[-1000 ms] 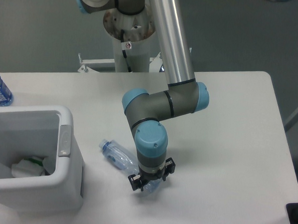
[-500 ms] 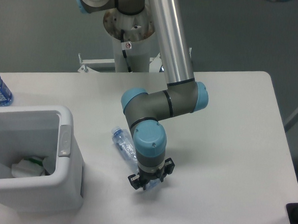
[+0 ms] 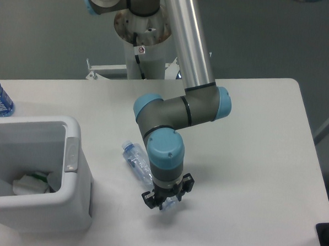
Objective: Place the trash in the trash can
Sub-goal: 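Lift the bottle and carry it over the bin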
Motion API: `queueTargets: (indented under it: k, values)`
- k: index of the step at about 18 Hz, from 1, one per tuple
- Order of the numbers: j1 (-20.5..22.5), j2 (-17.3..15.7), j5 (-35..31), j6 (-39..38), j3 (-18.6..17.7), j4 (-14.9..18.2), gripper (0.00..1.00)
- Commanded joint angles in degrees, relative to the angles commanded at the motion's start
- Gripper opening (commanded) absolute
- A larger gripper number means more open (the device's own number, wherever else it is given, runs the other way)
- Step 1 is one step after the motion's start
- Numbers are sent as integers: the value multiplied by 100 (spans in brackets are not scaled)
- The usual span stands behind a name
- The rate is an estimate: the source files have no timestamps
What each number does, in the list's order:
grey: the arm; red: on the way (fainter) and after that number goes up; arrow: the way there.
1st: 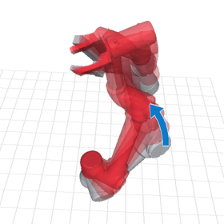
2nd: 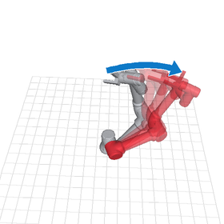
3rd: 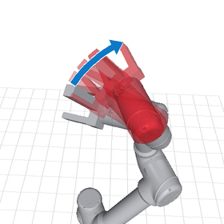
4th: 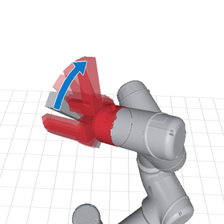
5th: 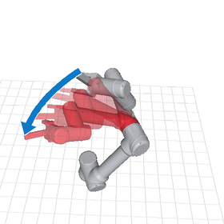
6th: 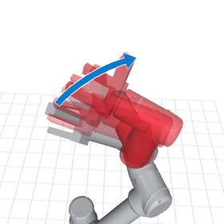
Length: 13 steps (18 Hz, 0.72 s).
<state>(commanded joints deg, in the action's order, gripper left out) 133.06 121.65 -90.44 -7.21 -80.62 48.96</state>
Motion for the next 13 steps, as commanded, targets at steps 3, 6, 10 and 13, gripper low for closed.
queueTargets:
  k: [3, 6, 10, 13]
  values:
    - [272, -211, 491, -140, 738, 0, 58]
    - [562, -449, 948, -246, 1231, -9, 58]
    - [791, -774, 1309, -378, 1540, -131, 58]
    - [853, -827, 1546, -570, 1829, -158, 58]
